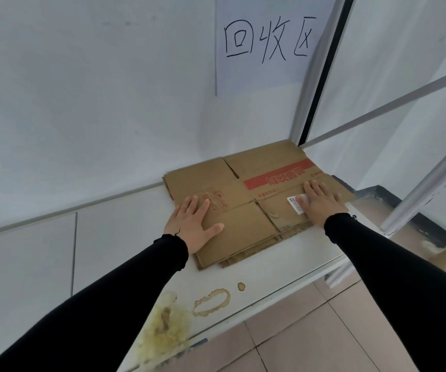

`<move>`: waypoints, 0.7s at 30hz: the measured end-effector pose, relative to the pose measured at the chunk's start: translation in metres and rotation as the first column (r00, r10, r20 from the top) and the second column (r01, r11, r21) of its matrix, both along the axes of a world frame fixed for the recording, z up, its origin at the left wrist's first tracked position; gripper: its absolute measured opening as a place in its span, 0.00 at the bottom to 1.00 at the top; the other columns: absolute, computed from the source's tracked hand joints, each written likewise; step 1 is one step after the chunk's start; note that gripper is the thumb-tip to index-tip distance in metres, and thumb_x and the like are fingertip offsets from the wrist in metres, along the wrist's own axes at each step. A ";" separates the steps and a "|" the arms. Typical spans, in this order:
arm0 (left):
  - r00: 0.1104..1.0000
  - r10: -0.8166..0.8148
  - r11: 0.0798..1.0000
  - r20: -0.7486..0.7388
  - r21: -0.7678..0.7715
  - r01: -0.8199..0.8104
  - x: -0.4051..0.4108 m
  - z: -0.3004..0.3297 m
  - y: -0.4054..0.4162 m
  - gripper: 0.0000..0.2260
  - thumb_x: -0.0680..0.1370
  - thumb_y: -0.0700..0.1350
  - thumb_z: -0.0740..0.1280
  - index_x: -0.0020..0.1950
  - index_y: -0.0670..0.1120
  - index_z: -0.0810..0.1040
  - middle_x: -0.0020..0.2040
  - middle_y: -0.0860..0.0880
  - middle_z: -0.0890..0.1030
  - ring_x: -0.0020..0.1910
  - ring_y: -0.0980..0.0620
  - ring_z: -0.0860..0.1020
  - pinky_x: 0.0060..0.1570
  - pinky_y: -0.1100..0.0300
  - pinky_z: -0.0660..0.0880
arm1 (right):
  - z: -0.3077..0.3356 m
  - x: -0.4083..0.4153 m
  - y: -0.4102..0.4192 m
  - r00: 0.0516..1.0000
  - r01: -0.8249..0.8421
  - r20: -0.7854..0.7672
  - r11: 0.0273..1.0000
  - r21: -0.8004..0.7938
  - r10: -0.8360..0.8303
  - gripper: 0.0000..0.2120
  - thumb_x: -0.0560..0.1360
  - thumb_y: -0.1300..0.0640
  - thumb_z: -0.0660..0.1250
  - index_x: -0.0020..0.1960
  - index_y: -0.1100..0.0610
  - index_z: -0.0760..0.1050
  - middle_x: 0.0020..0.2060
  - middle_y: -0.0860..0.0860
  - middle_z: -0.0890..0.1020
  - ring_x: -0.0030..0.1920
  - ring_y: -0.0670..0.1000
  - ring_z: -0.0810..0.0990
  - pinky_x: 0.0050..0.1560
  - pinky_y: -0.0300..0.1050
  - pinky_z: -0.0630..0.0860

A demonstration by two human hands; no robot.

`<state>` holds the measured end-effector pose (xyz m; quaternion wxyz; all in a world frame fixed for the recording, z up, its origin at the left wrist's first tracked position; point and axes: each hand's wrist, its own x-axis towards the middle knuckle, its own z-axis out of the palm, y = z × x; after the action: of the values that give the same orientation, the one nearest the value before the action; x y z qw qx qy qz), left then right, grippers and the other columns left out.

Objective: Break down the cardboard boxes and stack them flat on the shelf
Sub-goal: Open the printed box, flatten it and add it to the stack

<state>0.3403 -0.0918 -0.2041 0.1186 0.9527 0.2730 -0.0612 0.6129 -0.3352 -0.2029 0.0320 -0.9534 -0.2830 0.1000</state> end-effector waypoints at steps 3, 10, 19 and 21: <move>0.998 -0.008 1.000 -0.067 -0.013 0.007 0.002 0.010 -0.001 0.40 0.77 0.74 0.49 0.83 0.56 0.43 0.83 0.49 0.43 0.81 0.50 0.40 0.79 0.52 0.42 | 0.009 -0.009 0.008 0.996 0.084 -0.001 0.995 -0.053 -0.084 0.30 0.83 0.40 0.42 0.82 0.48 0.46 0.82 0.48 0.50 0.81 0.55 0.48 0.77 0.62 0.52; 0.999 -0.048 0.988 -0.006 -0.145 0.047 -0.026 0.060 0.024 0.29 0.82 0.58 0.61 0.81 0.54 0.58 0.81 0.47 0.58 0.79 0.46 0.56 0.76 0.51 0.56 | 0.042 -0.070 0.022 0.994 0.104 0.030 0.994 -0.023 -0.103 0.24 0.85 0.46 0.51 0.77 0.54 0.64 0.76 0.59 0.63 0.75 0.64 0.61 0.72 0.63 0.61; 0.996 -0.053 0.986 0.068 0.161 0.041 -0.175 0.099 0.031 0.28 0.83 0.51 0.59 0.82 0.51 0.54 0.82 0.51 0.57 0.80 0.50 0.56 0.76 0.55 0.55 | 0.094 -0.200 0.074 0.932 -0.354 0.097 0.935 0.032 0.350 0.29 0.81 0.45 0.53 0.81 0.48 0.56 0.78 0.53 0.63 0.75 0.60 0.63 0.72 0.61 0.64; 0.996 -0.025 0.985 0.086 0.171 0.010 -0.215 0.108 0.033 0.28 0.83 0.52 0.60 0.82 0.51 0.55 0.81 0.52 0.57 0.79 0.50 0.56 0.76 0.56 0.55 | 0.105 -0.237 0.093 0.900 -0.434 0.077 0.899 0.065 0.429 0.28 0.80 0.44 0.54 0.80 0.46 0.59 0.78 0.51 0.65 0.74 0.59 0.65 0.71 0.61 0.65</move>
<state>0.1256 -0.0590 -0.0959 0.0482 0.9635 0.2634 0.0032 0.3756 -0.2422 -0.0980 0.0391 -0.8675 -0.4916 0.0644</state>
